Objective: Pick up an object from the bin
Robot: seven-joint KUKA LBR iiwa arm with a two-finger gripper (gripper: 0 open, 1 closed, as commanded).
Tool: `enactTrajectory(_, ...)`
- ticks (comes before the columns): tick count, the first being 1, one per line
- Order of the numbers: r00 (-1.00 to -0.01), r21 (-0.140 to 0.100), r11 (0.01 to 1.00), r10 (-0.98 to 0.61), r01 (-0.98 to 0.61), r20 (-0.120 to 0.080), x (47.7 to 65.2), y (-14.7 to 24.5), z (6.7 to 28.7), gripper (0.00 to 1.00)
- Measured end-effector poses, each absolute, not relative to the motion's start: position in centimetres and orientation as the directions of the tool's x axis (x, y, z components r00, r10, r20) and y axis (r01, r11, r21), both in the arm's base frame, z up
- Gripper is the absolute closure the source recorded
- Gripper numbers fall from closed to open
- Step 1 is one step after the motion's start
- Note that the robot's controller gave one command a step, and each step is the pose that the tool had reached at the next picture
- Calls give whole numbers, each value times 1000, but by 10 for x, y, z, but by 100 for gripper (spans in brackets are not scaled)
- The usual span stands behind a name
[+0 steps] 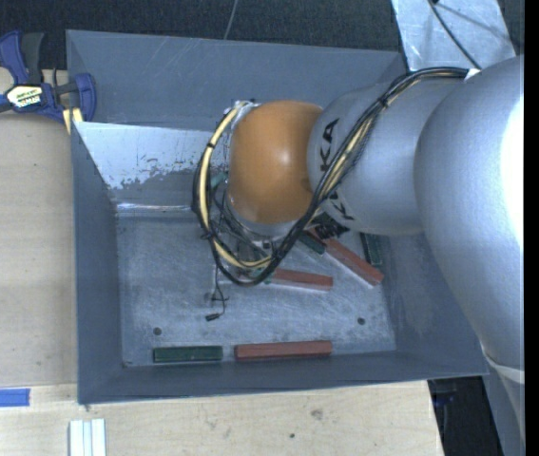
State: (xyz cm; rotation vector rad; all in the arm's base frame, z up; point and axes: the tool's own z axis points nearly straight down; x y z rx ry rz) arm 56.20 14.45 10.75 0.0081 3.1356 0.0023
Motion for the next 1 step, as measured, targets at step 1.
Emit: enactTrajectory(1,-1000,-1,1000,4,4,4,563,131,75,0)
